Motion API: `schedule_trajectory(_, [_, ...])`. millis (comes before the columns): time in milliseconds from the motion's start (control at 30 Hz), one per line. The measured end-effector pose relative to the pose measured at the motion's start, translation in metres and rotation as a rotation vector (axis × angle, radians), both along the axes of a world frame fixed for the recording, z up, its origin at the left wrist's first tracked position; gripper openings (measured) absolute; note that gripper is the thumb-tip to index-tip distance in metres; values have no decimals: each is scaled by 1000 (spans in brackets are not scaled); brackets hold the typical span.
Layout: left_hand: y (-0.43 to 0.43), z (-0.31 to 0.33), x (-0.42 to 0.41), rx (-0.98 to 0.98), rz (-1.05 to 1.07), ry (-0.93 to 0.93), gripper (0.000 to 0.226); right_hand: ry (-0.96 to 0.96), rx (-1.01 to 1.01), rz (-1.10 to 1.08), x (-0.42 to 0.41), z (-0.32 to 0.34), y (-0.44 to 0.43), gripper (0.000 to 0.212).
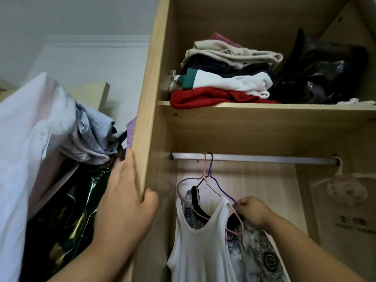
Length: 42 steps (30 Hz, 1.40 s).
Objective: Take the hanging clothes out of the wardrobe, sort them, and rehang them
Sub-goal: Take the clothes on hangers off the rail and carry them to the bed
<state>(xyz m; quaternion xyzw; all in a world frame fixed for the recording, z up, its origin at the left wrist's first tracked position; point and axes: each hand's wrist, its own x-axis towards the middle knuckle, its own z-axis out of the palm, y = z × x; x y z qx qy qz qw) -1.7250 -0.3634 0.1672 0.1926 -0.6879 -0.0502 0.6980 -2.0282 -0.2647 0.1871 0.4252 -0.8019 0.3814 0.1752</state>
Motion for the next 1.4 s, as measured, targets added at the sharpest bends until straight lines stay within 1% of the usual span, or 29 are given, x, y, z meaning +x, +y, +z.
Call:
schedule_trajectory(67, [1, -1, 0, -3, -7, 7, 89, 44, -60, 28, 3, 1, -6, 25])
schedule_trajectory(167, [1, 0, 0, -8, 0, 16, 91, 69, -142, 17, 6, 4, -13, 22])
schedule_trajectory(300, [1, 0, 0, -11, -1, 12, 90, 103, -157, -2, 9, 16, -10, 21])
schedule_trajectory(400, [1, 0, 0, -11, -4, 9, 90, 126, -184, -35, 10, 26, -3, 26])
schedule_trajectory(533, [4, 0, 1, 2, -14, -5, 90, 111, -281, -50, 15, 32, 14, 33])
schedule_trajectory(667, [8, 2, 4, 36, -28, -42, 86, 107, -328, -45, 23, 30, 51, 26])
schedule_trajectory(800, [21, 4, 4, 97, -73, -64, 89, 108, -368, -26, 30, 18, 112, 22])
schedule_trajectory(867, [35, 5, -1, 54, -69, -65, 87, 84, -401, -11, 35, 9, 147, 17])
schedule_trajectory(933, [53, 5, -12, -41, -70, -85, 89, 6, -448, 37, 44, -1, 180, 12])
schedule_trajectory(967, [64, 3, -20, -84, -119, -110, 88, -22, -465, 37, 49, -8, 198, 11])
schedule_trajectory(1033, [84, -3, -42, -133, -269, -204, 84, -44, -472, 13, 62, -22, 231, 17])
schedule_trajectory(1167, [113, -26, -100, -130, -544, -426, 72, -114, -414, -46, 95, -55, 289, 22])
schedule_trajectory(1267, [127, -46, -142, -103, -627, -512, 59, -195, -403, -54, 131, -79, 325, 24])
schedule_trajectory(1333, [132, -61, -164, -39, -655, -562, 50, -280, -445, -39, 158, -94, 346, 21])
schedule_trajectory(1400, [139, -78, -183, 36, -700, -639, 36, -336, -452, -67, 186, -109, 363, 17])
